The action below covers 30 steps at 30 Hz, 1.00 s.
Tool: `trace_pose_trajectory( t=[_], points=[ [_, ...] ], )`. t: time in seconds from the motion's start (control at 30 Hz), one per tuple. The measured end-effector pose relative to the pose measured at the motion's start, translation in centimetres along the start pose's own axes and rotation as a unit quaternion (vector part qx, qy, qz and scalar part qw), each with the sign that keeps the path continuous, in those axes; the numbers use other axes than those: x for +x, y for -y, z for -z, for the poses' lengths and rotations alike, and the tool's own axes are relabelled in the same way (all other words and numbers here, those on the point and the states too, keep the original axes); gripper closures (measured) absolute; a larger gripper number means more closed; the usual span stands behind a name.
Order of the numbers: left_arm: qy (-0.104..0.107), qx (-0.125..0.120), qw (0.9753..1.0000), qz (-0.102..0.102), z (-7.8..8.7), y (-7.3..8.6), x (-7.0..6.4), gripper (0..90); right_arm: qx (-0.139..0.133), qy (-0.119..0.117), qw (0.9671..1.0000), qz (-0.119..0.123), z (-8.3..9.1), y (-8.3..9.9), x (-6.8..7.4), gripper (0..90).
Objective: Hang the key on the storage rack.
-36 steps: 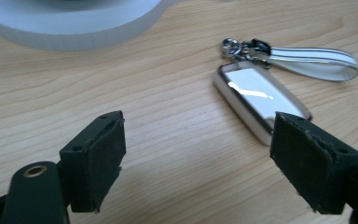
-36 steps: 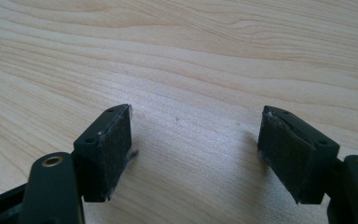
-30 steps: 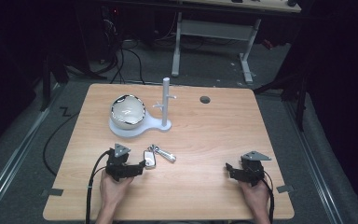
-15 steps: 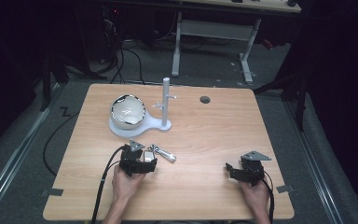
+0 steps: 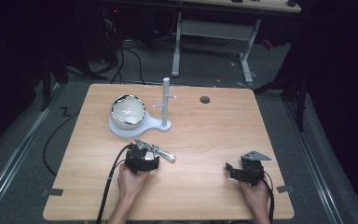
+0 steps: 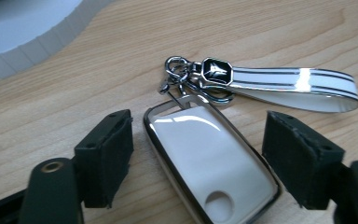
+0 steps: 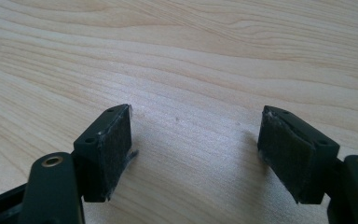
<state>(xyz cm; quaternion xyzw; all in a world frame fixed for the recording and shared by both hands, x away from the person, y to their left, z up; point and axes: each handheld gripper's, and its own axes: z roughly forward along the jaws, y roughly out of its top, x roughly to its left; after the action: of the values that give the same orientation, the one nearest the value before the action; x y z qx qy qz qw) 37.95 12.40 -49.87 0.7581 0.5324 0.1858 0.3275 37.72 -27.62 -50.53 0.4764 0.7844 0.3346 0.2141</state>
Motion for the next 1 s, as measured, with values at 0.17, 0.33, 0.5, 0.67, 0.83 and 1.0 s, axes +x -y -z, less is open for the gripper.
trace_pose_trajectory(
  t=[0.17,0.33,0.5,0.67,0.83,1.0],
  points=[
    [-0.017,0.001,0.9998,-0.012,0.1,0.1,0.3,35.5,0.0,0.0,1.0,0.0,0.0,0.0,0.0,25.9],
    [-0.024,0.0,0.9995,-0.022,0.3,0.1,0.7,46.3,0.0,0.0,1.0,0.0,0.0,0.0,0.0,25.9],
    [-0.019,-0.002,0.9995,-0.026,0.3,0.1,1.0,49.2,0.0,0.0,1.0,0.0,0.0,0.0,0.0,25.9],
    [-0.014,-0.008,0.9994,-0.029,0.3,0.2,1.3,50.4,0.0,0.0,1.0,0.0,0.0,0.0,0.0,25.9],
    [-0.011,-0.026,0.9989,-0.036,0.9,0.2,1.3,50.7,0.0,0.0,1.0,0.0,0.0,0.0,0.0,25.9],
    [-0.005,-0.056,0.9978,-0.036,2.1,0.0,1.4,50.9,0.0,0.0,1.0,0.0,0.0,0.0,0.0,25.9]
  ],
)
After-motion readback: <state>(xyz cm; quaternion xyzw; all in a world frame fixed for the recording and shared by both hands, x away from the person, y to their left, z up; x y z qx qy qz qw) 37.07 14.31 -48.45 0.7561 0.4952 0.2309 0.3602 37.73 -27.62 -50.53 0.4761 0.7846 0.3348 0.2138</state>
